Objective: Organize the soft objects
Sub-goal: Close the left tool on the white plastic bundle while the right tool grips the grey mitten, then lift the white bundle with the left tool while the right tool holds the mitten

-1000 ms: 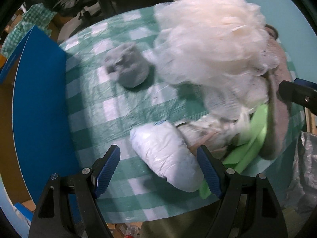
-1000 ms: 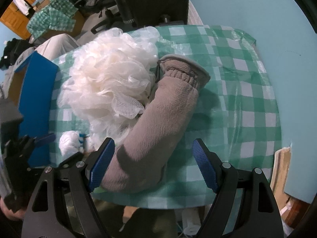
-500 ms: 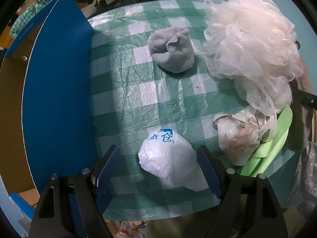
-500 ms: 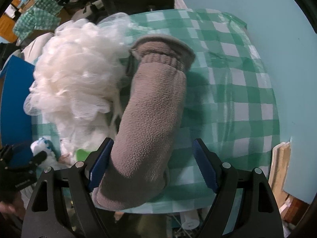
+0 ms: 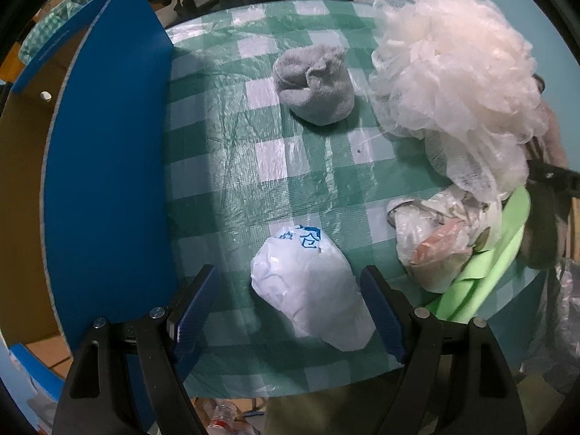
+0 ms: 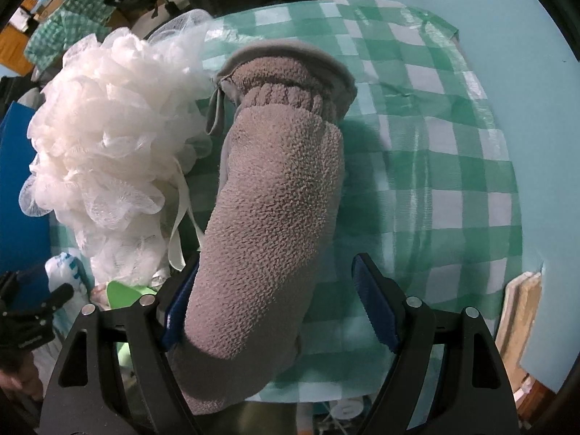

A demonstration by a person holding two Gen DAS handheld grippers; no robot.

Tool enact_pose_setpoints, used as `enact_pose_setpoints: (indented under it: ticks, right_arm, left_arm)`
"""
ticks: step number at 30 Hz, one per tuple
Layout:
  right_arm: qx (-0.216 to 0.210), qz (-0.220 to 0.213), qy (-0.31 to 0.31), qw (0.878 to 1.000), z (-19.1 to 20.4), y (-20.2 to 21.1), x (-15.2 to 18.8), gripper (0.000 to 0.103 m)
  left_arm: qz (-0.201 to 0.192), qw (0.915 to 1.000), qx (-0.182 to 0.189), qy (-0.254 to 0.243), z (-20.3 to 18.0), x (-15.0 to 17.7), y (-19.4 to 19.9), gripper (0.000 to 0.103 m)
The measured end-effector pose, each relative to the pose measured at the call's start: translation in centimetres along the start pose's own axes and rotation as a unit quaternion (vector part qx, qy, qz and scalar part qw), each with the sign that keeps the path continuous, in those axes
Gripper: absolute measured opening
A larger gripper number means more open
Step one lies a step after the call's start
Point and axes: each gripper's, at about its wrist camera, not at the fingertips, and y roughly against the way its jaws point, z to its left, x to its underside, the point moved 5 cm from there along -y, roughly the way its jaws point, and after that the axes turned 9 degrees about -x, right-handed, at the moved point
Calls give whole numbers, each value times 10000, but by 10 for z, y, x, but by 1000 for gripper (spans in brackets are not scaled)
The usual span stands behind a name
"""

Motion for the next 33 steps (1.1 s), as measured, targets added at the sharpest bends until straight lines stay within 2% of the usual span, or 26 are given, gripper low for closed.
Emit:
enact_pose_setpoints:
  ticks: [2,4,6,8,15,17,19,22,24,28,33]
  right_arm:
    - [44,55,61,10000,-1,-3,0,48]
    - [81,54,136,9999,-4,-4,-2,40]
    - [134,49,222,9996,-4,-3,-2,28]
    - [204,-44,356,9991,-5,2,-3,22]
    - [222,-138,508,9984,-4,9,8,20]
    - [209,-135,502,9984,8,9,14,20]
    - [191,-157,533,9983,10,11,20,20]
    - [214,-189,623,9976,13,12,30,20]
    - [195,-209,632,9976,14,15,35,20]
    - [147,-295,614,9976,18,24,41,20]
    - [175,-369,727,9965,24,37,43,20]
  left_arm:
    - [-42,10000,41,68,3,3,4,81]
    - [-43,9999,71,137,3,9,8,81]
    - [12,9995,149,278,5,15,7,81]
    - [76,9989,242,391,5,19,5,81]
    - [406,9957,270,792,9,32,-19,81]
    - [531,9936,242,971,12,36,-28,81]
    - [576,9911,354,1148,14,38,-33,79]
    - [654,9876,539,1321,15,44,-39,61]
    - [631,9893,419,1250,17,45,-44,44]
    - [432,9910,560,1136,14,47,-38,41]
    - [152,9945,428,946,11,53,-26,41]
